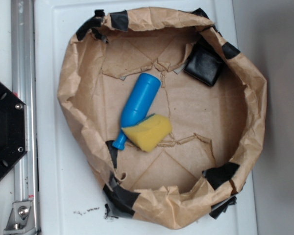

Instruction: Grab the green sponge.

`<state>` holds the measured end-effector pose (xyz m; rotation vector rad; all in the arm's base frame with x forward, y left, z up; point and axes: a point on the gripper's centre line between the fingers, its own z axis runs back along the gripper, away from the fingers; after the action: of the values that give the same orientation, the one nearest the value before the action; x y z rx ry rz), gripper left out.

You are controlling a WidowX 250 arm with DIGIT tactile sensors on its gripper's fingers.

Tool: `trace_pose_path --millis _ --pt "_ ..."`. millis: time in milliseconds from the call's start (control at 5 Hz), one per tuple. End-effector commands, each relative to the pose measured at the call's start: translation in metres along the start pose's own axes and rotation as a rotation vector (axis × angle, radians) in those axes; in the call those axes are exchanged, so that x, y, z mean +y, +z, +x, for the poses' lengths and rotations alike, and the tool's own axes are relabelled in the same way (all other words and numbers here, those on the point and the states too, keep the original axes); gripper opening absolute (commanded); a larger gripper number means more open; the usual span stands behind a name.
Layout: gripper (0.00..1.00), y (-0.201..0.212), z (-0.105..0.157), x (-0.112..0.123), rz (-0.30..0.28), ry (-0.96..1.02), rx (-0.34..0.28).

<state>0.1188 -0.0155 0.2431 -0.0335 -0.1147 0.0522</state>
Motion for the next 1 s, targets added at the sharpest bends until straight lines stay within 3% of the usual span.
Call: trace_pose_path --millis 0,200,400,600,800 --pt "1.00 0.000 0.000 0.000 0.000 0.000 0.000" --pt "1.00 -0.055 0.045 0.025 0.078 0.210 0.060" --pt "1.00 -0.094 0.088 0.042 0.040 0.397 0.045" --pt "1.00 -0.120 0.110 0.052 -0.029 0.582 0.085" --pt "1.00 -0.173 0.148 0.034 -0.070 0.616 0.167"
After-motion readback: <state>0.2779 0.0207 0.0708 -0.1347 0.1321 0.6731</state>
